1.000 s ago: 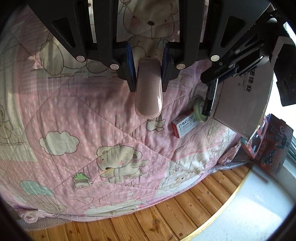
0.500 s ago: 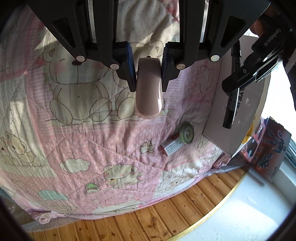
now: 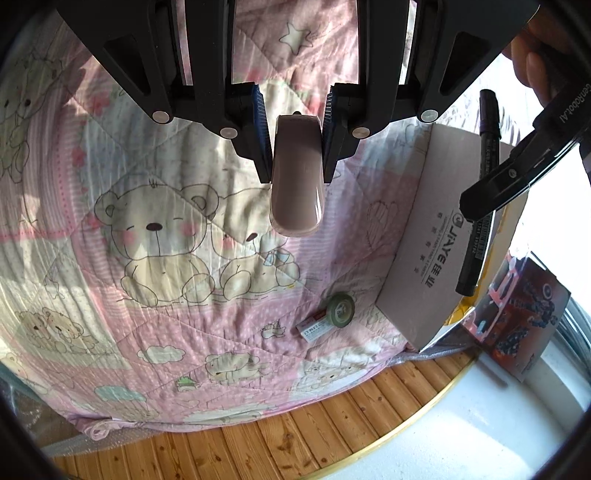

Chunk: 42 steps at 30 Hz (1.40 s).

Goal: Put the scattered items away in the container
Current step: 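Carry the pink stapler and black marker over the white box with both tools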

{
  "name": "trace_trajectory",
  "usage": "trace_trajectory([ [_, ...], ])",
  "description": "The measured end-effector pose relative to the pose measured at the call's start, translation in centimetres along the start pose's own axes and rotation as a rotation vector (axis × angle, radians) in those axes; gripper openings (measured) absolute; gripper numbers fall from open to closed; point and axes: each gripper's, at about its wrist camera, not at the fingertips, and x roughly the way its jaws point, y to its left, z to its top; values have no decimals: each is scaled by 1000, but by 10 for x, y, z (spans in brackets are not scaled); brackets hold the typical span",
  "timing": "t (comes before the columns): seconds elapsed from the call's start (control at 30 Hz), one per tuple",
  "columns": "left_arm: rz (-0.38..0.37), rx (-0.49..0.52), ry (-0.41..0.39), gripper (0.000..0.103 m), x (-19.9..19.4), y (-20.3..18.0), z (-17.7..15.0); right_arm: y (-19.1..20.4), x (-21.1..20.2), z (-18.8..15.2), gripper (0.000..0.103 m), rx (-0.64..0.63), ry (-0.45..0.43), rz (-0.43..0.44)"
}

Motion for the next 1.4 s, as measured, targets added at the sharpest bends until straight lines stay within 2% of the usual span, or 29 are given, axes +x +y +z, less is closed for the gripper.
trace_trajectory([
  [0.33, -16, -2, -81, 14, -55, 1, -17, 34, -29, -31, 26, -55, -32, 5],
  [0.63, -29, -8, -108, 14, -87, 11, -36, 68, -46, -53, 26, -109, -45, 20],
  [1.03, -21, -88, -183, 14, -131, 48, -38, 124, -59, -53, 26, -200, -59, 63],
  [1.4, -8, -174, -245, 14, -158, 94, -32, 172, -49, -42, 26, -274, -38, 98],
])
